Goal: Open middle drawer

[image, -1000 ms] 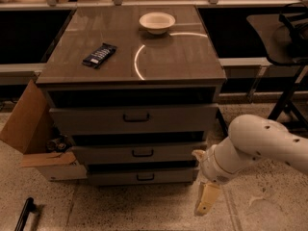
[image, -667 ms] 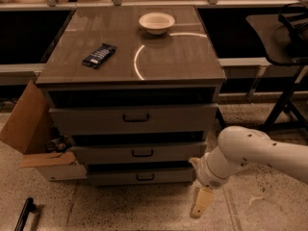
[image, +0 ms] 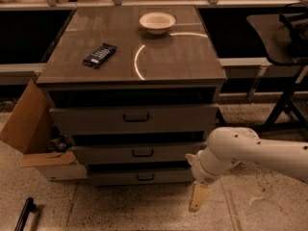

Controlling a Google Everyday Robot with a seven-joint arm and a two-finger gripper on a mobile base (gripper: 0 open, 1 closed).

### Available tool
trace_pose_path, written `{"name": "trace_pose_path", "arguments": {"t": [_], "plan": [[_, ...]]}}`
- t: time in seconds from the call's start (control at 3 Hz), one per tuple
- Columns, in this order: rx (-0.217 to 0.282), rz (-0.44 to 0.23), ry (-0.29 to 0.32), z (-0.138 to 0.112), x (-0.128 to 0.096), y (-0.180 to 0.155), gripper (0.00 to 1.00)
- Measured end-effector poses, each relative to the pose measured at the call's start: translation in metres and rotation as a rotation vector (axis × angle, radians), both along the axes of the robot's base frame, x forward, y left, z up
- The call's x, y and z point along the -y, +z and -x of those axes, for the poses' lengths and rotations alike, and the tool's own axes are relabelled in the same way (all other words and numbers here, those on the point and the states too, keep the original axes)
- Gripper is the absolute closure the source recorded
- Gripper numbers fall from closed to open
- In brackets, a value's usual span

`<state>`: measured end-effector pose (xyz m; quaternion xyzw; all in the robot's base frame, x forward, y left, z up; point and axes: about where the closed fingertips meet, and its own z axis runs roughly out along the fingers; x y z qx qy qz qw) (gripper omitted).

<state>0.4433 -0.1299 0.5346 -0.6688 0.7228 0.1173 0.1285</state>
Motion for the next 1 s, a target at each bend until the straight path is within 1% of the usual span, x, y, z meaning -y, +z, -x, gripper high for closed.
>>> {"name": "trace_pose_path", "arguments": {"t": [0.33,0.67,1.0], "plan": [[0.064,0.033,0.070,-0.035,0.000,-0.021,0.00],[0.130,0.012,0.145,-0.078,-0.007,-0.042,0.00],[0.166,-0.006,0.191,-0.105,-0.015,-0.055,0.00]]}}
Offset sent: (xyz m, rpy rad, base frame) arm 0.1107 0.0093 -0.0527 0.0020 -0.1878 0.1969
